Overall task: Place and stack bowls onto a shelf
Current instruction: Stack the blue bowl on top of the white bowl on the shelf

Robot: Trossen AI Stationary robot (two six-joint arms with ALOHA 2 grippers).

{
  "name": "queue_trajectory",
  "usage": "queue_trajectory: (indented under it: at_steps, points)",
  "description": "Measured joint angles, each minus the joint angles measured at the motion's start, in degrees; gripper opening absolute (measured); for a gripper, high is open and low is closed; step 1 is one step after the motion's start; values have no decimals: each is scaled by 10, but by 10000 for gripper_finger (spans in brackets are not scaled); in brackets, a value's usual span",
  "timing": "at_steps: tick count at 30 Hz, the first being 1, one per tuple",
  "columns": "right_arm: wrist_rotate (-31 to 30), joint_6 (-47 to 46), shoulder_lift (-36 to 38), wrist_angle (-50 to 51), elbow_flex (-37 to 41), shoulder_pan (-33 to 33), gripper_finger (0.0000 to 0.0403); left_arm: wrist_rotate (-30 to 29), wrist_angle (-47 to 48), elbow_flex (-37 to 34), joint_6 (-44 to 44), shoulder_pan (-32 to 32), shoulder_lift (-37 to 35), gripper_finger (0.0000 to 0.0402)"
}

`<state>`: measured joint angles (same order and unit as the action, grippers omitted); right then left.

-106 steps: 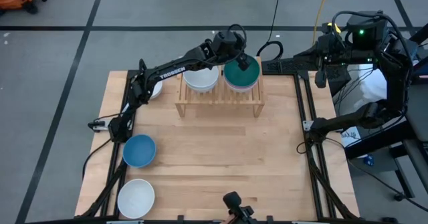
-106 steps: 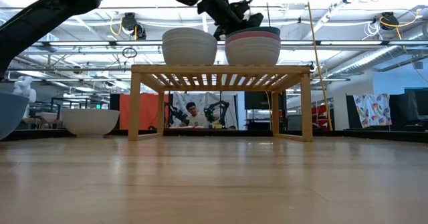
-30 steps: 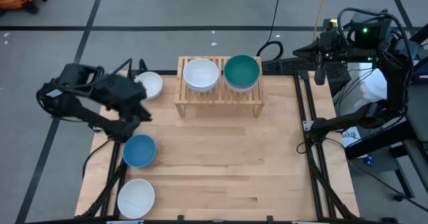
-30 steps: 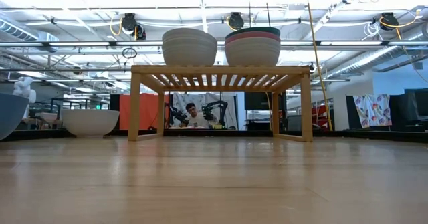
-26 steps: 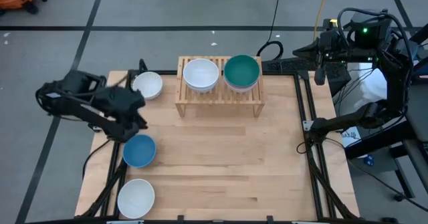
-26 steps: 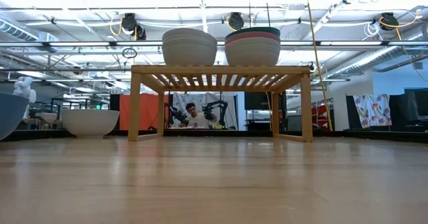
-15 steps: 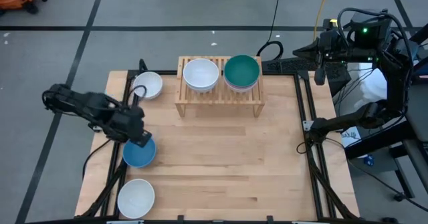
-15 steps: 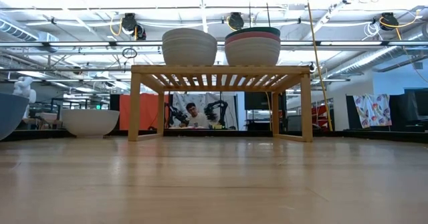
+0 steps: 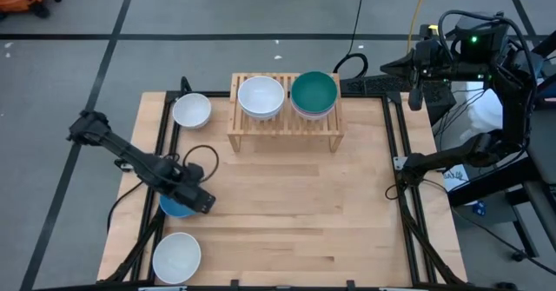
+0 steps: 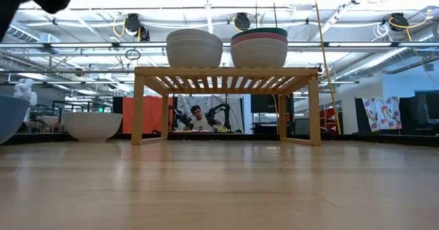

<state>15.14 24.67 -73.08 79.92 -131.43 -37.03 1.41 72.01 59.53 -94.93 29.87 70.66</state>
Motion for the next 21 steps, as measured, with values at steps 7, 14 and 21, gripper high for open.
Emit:
queue_trajectory:
  at_steps: [7,14,21]
  points:
    - [0,0,0,-11,0,0,0,-5,-22,-15,-6,3,38,99]
    - [0,0,0,-12,0,0,0,-30,-17,-16,-13,3,68,99]
    - [0,0,0,-12,0,0,0,-30,-17,-16,-23,3,94,99]
